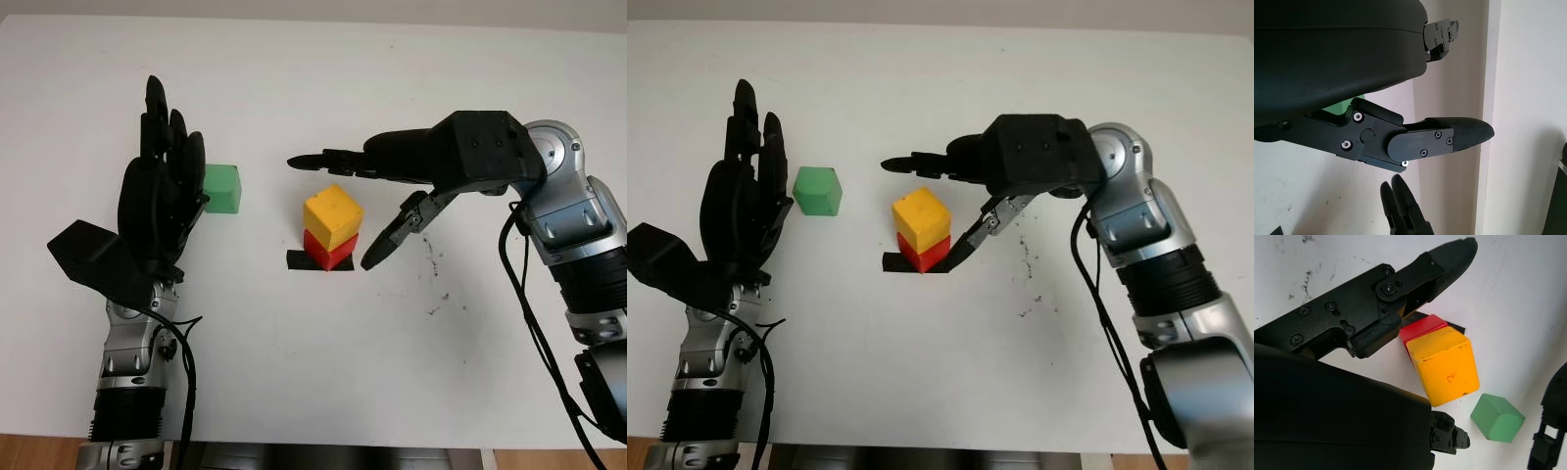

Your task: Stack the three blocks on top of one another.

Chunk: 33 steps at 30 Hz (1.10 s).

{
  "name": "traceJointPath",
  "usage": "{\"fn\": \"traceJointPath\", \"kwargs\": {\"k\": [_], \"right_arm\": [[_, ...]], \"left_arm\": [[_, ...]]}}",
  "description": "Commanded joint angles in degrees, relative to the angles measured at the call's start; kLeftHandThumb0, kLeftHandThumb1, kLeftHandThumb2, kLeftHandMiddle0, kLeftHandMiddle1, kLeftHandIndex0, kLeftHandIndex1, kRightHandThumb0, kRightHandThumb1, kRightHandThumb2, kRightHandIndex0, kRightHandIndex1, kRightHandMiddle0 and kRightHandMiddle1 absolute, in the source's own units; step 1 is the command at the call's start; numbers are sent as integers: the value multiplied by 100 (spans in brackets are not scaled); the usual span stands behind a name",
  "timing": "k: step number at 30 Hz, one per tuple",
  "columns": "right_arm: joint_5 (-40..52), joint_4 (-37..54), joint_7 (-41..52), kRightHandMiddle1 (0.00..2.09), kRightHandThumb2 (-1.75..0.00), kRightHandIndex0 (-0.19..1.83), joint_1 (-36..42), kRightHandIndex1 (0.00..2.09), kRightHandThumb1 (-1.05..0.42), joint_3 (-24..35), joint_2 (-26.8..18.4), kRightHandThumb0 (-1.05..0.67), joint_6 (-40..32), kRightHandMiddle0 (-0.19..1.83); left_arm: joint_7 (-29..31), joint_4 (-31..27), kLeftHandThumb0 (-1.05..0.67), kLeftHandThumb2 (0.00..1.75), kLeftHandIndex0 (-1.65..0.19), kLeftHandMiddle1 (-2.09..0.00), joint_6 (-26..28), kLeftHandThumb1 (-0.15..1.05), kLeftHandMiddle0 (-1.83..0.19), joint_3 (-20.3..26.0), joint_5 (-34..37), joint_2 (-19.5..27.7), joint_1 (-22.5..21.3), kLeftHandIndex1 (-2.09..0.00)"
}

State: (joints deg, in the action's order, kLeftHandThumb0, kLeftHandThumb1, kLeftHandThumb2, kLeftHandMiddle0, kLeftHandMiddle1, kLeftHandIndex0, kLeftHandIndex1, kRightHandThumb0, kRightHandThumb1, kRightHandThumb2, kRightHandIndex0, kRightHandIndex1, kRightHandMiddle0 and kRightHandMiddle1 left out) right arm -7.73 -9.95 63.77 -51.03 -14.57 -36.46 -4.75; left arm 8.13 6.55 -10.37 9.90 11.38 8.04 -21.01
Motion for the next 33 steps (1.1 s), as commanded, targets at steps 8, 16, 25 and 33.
{"fn": "traceJointPath", "kwargs": {"k": [8,16,25,33], "right_arm": [[1004,1164,-1201,0,-30,-19,663,0,-104,1548,38,-100,-1289,-19],[1962,1417,-2832,0,-67,-19,1700,0,-105,2725,729,-80,-1354,-19],[2135,1858,-4008,0,-70,-19,2693,0,-105,2727,1406,-79,-1418,-19],[2200,2068,-4554,0,-76,-19,2965,0,-105,2551,1774,-77,-1668,-19]], "left_arm": [[20,-128,-70,52,19,0,51,105,19,5,14,19,48,0],[30,-30,-69,51,19,0,10,105,19,41,9,56,-26,0],[171,319,-68,51,19,-1,-153,105,19,113,49,207,-252,0],[512,722,-67,52,8,-9,-269,105,5,65,-542,1112,-753,-7]]}}
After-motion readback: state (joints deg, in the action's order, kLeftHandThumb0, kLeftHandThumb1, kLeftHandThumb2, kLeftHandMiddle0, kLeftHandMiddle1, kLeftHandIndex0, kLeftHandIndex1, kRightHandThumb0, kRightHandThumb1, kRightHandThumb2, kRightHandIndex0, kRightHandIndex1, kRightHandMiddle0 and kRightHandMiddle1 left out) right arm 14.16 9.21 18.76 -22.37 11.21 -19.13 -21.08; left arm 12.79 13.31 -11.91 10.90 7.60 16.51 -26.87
